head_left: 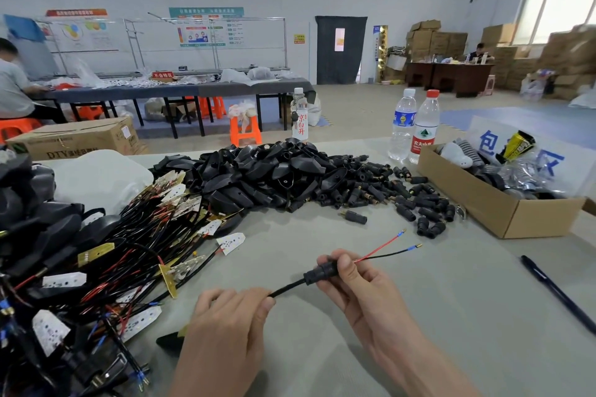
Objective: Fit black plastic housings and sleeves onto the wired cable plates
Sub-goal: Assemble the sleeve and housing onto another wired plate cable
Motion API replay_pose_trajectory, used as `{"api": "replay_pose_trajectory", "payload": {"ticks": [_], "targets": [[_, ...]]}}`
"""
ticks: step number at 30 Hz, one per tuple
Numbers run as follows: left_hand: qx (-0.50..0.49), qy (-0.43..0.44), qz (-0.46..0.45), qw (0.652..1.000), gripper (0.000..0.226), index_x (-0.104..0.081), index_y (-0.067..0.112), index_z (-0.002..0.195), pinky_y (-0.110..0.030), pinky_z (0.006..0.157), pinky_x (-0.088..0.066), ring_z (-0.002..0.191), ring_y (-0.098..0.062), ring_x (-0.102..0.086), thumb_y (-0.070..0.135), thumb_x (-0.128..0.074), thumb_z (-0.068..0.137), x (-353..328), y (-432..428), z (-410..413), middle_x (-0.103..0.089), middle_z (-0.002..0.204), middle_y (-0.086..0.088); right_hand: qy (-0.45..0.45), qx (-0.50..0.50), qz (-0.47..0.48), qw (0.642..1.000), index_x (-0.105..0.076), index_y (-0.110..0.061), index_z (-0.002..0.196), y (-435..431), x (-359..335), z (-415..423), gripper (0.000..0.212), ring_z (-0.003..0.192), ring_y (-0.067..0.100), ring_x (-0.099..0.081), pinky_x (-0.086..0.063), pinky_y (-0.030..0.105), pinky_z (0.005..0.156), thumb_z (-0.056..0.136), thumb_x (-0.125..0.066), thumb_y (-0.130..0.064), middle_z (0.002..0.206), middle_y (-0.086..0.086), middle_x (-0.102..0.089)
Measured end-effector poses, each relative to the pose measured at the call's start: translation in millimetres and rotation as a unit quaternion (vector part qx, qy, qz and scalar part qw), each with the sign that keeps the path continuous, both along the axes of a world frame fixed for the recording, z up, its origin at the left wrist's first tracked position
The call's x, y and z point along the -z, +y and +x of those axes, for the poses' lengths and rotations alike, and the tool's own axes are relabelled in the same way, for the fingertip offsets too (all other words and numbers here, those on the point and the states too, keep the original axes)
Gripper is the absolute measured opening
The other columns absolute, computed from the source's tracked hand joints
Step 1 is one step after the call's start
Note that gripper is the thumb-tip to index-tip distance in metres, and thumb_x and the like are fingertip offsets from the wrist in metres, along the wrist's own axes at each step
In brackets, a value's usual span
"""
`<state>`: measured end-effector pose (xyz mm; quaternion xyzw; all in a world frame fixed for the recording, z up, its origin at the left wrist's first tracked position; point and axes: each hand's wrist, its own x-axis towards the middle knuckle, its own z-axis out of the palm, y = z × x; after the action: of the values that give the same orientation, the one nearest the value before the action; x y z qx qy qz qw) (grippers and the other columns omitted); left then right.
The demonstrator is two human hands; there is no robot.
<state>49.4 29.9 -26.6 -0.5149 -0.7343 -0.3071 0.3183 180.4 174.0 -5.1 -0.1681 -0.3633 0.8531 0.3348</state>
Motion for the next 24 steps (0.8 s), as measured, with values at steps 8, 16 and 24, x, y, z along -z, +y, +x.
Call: {"api": "replay_pose_trajectory", "payload": {"ticks": [8, 16, 24], "targets": [[-0.003, 0.068, 0.015, 0.998, 0.038, -0.075, 0.019, 0.081, -0.032, 0.070, -0.036, 0.056, -0.021, -0.060, 0.030, -0.043, 0.098, 6, 8, 3, -0.061, 0.065, 0.008, -0.028, -0.023, 0.030, 0.999, -0.079, -0.015, 0.075, -10, 2, -5, 0.022, 0.082, 0.017, -0.073, -0.058, 0.022, 0.068, 0.062, -0.079, -0.032, 0.090, 0.011, -0.074], [-0.003, 0.062, 0.010, 0.998, 0.031, -0.078, 0.024, 0.091, -0.030, 0.080, -0.040, 0.065, -0.014, -0.061, 0.037, -0.050, 0.093, 8, 6, -5, -0.066, 0.071, 0.012, -0.032, 0.020, 0.017, 0.999, -0.080, -0.010, 0.082, -5, 2, -3, 0.027, 0.086, 0.019, -0.073, -0.058, 0.023, 0.070, 0.080, -0.064, -0.032, 0.097, 0.015, -0.075], [-0.002, 0.067, 0.014, 0.998, 0.029, -0.077, 0.021, 0.085, -0.031, 0.082, -0.040, 0.064, -0.017, -0.064, 0.032, -0.051, 0.093, 8, 2, -13, -0.066, 0.071, 0.010, -0.032, 0.016, -0.024, 0.999, -0.080, -0.007, 0.088, -6, 5, -2, 0.027, 0.084, 0.018, -0.074, -0.059, 0.023, 0.068, 0.074, -0.071, -0.028, 0.098, 0.015, -0.075]]}}
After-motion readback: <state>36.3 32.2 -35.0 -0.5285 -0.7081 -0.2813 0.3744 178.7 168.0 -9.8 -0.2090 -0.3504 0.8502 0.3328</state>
